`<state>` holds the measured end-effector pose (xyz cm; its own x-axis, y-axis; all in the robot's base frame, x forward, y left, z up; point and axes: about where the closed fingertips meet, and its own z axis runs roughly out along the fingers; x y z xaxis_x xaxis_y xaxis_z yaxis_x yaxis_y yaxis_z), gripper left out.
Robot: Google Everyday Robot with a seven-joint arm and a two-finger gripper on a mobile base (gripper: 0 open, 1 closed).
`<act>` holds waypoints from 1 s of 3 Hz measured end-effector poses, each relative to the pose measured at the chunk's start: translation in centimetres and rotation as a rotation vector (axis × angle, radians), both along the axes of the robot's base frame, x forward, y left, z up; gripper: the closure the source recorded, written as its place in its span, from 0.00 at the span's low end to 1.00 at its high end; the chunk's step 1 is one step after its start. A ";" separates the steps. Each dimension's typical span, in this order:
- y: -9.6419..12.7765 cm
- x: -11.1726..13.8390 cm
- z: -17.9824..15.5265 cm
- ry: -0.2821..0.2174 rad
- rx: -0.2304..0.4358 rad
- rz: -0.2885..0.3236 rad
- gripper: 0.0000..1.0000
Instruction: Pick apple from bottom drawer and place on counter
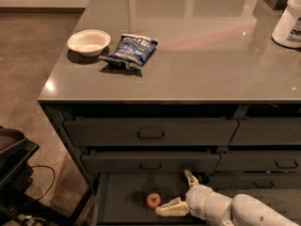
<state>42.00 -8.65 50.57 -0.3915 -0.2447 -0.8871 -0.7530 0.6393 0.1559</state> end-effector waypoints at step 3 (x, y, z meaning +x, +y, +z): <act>-5.7 4.1 -6.5 -0.012 0.003 0.054 0.00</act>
Offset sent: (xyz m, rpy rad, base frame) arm 0.0543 -0.0848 -0.1013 0.0123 0.0121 0.0951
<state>46.14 -14.35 44.07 -0.3669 -0.2623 -0.8925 -0.7883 0.5971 0.1486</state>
